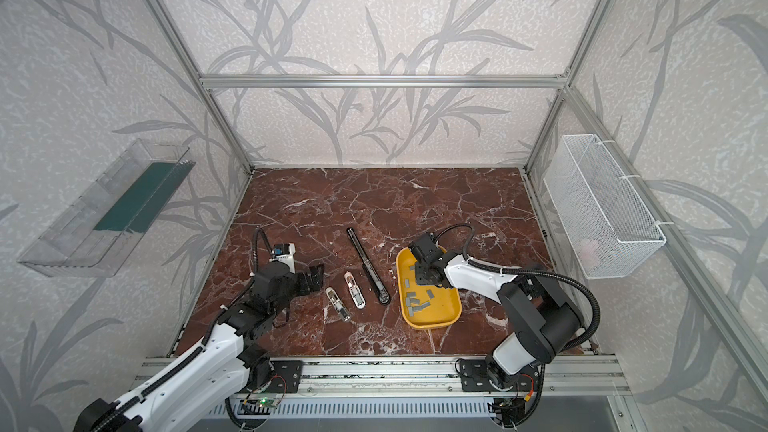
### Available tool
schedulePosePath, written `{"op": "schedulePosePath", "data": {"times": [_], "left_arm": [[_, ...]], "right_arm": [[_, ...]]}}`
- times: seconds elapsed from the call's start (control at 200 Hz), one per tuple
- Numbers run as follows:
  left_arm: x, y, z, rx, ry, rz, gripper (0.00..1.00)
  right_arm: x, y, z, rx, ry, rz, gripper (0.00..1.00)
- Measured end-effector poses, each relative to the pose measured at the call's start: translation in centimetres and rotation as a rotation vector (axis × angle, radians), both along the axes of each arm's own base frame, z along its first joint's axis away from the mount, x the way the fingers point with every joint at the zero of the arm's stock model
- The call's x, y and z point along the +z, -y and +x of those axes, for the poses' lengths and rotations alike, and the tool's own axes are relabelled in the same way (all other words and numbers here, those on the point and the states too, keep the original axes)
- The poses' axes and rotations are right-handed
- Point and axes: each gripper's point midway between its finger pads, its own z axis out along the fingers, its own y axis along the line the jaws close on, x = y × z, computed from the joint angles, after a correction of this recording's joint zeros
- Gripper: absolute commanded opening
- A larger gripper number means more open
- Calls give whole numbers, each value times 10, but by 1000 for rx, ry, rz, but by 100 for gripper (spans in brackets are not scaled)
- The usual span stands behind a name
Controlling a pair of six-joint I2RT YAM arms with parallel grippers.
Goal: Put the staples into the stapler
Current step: 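Lower the right gripper onto a grey staple strip and close on it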
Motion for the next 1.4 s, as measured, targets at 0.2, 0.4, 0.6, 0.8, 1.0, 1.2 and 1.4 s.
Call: {"op": "schedulePosePath", "data": {"times": [0.2, 0.4, 0.6, 0.8, 1.0, 1.2, 1.4], "left_arm": [[0, 0, 0, 0, 2, -1, 99], [2, 0, 1, 0, 8, -3, 99], [3, 0, 1, 0, 13, -5, 99], [4, 1, 1, -2, 15, -5, 99], [4, 1, 1, -2, 16, -5, 99], [4, 1, 1, -5, 16, -4, 99], [4, 2, 1, -6, 16, -4, 99]], "right_arm": [[0, -9, -6, 24, -7, 11, 33], [-1, -12, -10, 36, -2, -10, 31], [-5, -11, -4, 32, 9, -65, 31], [-4, -9, 3, 27, 33, -108, 31], [-3, -9, 4, 30, 39, -116, 28], [-4, -10, 3, 38, 36, -115, 34], [-4, -12, -1, 59, 33, -86, 36]]}}
